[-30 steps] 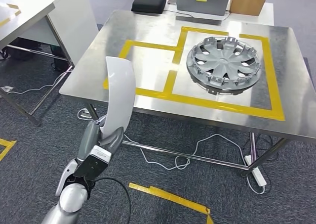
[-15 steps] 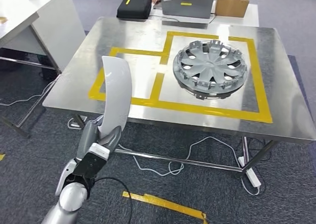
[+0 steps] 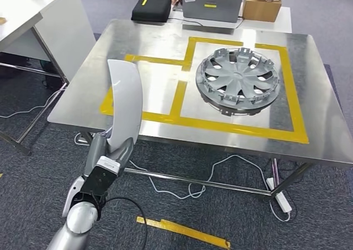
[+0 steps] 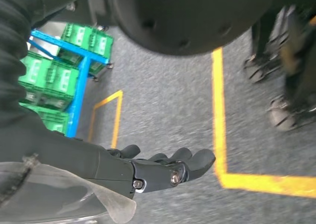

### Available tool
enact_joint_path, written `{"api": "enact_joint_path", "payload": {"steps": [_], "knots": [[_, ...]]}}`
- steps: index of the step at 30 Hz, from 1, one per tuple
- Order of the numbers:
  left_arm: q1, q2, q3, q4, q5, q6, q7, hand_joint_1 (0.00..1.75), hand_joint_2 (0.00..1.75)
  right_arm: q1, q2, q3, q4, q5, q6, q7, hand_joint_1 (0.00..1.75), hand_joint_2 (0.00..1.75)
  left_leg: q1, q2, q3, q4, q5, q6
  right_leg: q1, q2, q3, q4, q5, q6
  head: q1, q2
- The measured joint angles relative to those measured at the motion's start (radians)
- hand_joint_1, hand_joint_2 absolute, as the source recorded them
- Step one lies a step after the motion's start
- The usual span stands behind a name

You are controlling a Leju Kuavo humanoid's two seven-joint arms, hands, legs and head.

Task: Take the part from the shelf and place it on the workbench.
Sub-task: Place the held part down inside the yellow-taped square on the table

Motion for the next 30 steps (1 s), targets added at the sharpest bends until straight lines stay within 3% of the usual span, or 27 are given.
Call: {"api": "enact_joint_path", "payload": {"steps": [3,5,8,9,10,11,13,15,17,20,22,24,25,26,28,30], "knots": [[-0.001,-0.002,0.004,0.000,0.001,0.003,0.001,1.75,1.75,0.000,0.000,0.000,0.000,0.002,0.003,-0.005,0.00,1.75,0.000,0.001,0.006,0.001,-0.008,-0.014,0.002,0.004,0.012,-0.008,-0.010,-0.023,-0.004,0.000],[-0.002,-0.003,0.007,0.000,0.001,0.005,0.001,1.75,1.75,0.000,0.000,0.000,0.000,0.003,0.003,-0.004,0.00,1.75,0.002,0.001,-0.007,0.041,-0.033,-0.023,-0.001,0.004,0.020,-0.010,-0.014,-0.037,-0.008,0.000],[-0.002,-0.003,0.011,0.001,0.001,0.007,0.002,1.75,1.75,-0.001,0.001,0.000,0.000,0.006,0.004,-0.004,0.00,1.75,0.002,0.001,-0.104,0.228,-0.111,-0.031,0.002,0.004,0.029,-0.010,-0.023,-0.051,-0.013,0.000],[-0.001,-0.003,0.013,0.003,0.001,0.008,0.003,1.75,1.75,0.000,0.001,0.000,0.000,0.007,0.004,-0.005,0.00,1.75,0.002,0.001,-0.135,0.278,-0.121,-0.030,0.003,0.005,0.032,-0.010,-0.026,-0.053,-0.013,0.000],[-0.001,-0.003,0.015,0.005,0.002,0.010,0.004,1.75,1.75,0.000,0.001,0.000,0.000,0.009,0.004,-0.005,0.00,1.75,0.002,0.001,-0.152,0.295,-0.110,-0.028,0.006,0.007,0.037,-0.010,-0.030,-0.054,-0.013,0.000],[-0.001,-0.003,0.018,0.006,0.002,0.012,0.005,1.75,1.75,0.000,0.001,0.000,0.000,0.011,0.004,-0.005,0.00,1.75,0.001,0.001,-0.150,0.273,-0.079,-0.023,0.008,0.009,0.043,-0.010,-0.033,-0.054,-0.013,0.000],[-0.002,-0.003,0.023,0.007,0.003,0.015,0.005,1.75,1.75,0.000,0.001,0.000,0.000,0.014,0.004,-0.005,0.00,1.75,-0.004,-0.001,-0.105,0.153,0.005,-0.005,0.011,0.014,0.053,-0.011,-0.041,-0.053,-0.013,0.000],[-0.005,-0.003,0.027,0.008,0.004,0.017,0.006,1.75,1.75,-0.001,0.003,0.000,0.002,0.016,0.004,-0.006,0.00,1.75,-0.011,-0.003,-0.064,0.052,0.041,0.013,0.013,0.016,0.057,-0.010,-0.049,-0.045,-0.009,0.000],[-0.006,-0.003,0.031,0.008,0.004,0.019,0.006,1.75,1.75,-0.003,0.005,0.000,0.003,0.017,0.003,-0.007,0.00,1.75,-0.017,-0.004,-0.055,0.022,0.034,0.019,0.011,0.016,0.059,-0.013,-0.052,-0.033,-0.009,0.000],[-0.008,-0.005,0.037,0.008,0.004,0.023,0.007,1.75,1.75,-0.004,0.004,0.001,0.003,0.018,0.002,-0.007,0.00,1.75,-0.008,-0.004,-0.038,-0.002,0.038,0.023,0.010,0.015,0.047,0.009,-0.069,-0.017,-0.008,0.000],[-0.010,-0.006,0.039,0.009,0.004,0.025,0.007,1.75,1.75,-0.005,0.004,0.000,0.003,0.019,0.000,-0.008,0.00,1.75,-0.003,-0.003,-0.028,-0.011,0.038,0.026,0.007,0.014,-0.007,0.109,-0.113,-0.006,-0.004,0.000],[-0.010,-0.006,0.040,0.012,0.004,0.025,0.008,1.75,1.75,-0.003,0.003,0.000,0.003,0.020,-0.001,-0.008,0.00,1.75,-0.002,-0.002,-0.025,-0.011,0.031,0.027,0.003,0.014,-0.085,0.232,-0.149,0.004,-0.002,0.000],[-0.010,-0.006,0.040,0.014,0.004,0.025,0.008,1.75,1.75,-0.002,0.002,0.000,0.003,0.021,-0.002,-0.008,0.00,1.75,-0.001,-0.002,-0.021,-0.010,0.027,0.026,0.001,0.014,-0.108,0.258,-0.144,0.008,-0.002,0.000],[-0.010,-0.006,0.041,0.017,0.004,0.025,0.008,1.75,1.75,-0.001,0.001,0.000,0.003,0.022,-0.002,-0.008,0.00,1.75,0.000,-0.003,-0.015,-0.010,0.022,0.024,-0.001,0.013,-0.111,0.243,-0.117,0.011,-0.001,0.000],[-0.010,-0.007,0.042,0.019,0.004,0.026,0.009,1.75,1.75,0.000,-0.001,0.000,0.003,0.023,-0.003,-0.008,0.00,1.75,0.004,-0.003,0.002,-0.009,0.008,0.015,-0.005,0.008,-0.064,0.121,-0.034,0.016,-0.001,0.000],[-0.011,-0.006,0.044,0.020,0.003,0.026,0.009,1.75,1.75,-0.001,-0.001,0.000,0.004,0.023,-0.003,-0.010,0.00,1.75,0.001,-0.004,0.012,-0.006,-0.006,0.003,-0.005,0.003,-0.010,0.014,0.004,0.011,0.000,0.000]]}}
